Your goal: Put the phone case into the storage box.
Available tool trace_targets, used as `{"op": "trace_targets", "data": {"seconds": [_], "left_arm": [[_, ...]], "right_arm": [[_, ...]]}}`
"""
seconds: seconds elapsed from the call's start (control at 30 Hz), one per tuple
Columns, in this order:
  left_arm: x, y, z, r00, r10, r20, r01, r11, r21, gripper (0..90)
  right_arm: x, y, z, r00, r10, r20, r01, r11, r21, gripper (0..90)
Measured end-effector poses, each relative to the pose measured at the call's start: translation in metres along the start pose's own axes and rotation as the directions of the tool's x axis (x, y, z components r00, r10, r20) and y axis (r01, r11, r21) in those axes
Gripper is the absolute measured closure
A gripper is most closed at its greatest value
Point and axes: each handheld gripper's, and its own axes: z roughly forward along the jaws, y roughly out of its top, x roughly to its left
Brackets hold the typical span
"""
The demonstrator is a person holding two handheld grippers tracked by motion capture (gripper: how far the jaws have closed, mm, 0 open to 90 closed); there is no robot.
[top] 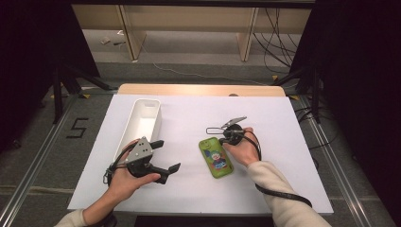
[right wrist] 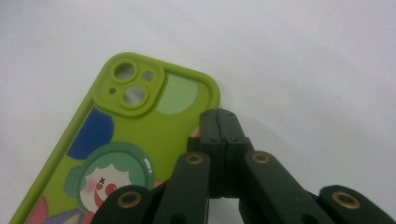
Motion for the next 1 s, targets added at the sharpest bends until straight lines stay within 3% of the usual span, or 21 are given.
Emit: {"op": "trace_targets", "data": {"seconds": [0.1, 0.17, 0.33, 0.53, 0.7, 0.8, 1.0], "left_arm": [[0.000, 0.000, 0.000, 1.0000, 0.001, 0.000, -0.001, 1.0000, 0.000, 2.3], [0.000, 0.000, -0.001, 1.0000, 0.000, 0.000, 0.000, 1.0000, 0.000, 2.4], [0.000, 0.000, -0.001, 1.0000, -0.001, -0.001, 0.001, 1.0000, -0.001, 2.4], [0.000, 0.000, -0.001, 1.0000, -0.001, -0.001, 0.001, 1.0000, 0.001, 2.4], [0.000, 0.000, -0.001, 1.0000, 0.001, -0.001, -0.001, 1.0000, 0.000, 2.4], [0.000, 0.000, -0.001, 1.0000, -0.001, -0.003, 0.001, 1.0000, 0.000, 2.3], [0.001, 0.001, -0.002, 1.0000, -0.005, -0.007, 0.005, 1.0000, -0.007, 1.5]], "right_arm": [[0.000, 0.000, -0.001, 1.0000, 0.006, -0.006, -0.006, 1.000, -0.007, 90.0], [-0.003, 0.001, -0.008, 0.9997, 0.023, -0.006, -0.023, 0.999, -0.039, 90.0], [-0.010, -0.003, -0.028, 0.9964, 0.082, -0.020, -0.084, 0.991, -0.102, 71.8], [-0.007, -0.010, -0.051, 0.9946, 0.095, -0.042, -0.101, 0.979, -0.180, 43.8], [0.004, -0.014, -0.066, 0.9975, 0.062, -0.034, -0.068, 0.973, -0.219, 21.2], [0.010, -0.018, -0.070, 0.9983, 0.034, -0.046, -0.044, 0.974, -0.223, 15.8], [0.017, -0.022, -0.076, 0.9987, 0.008, -0.050, -0.019, 0.974, -0.225, 13.7]]}}
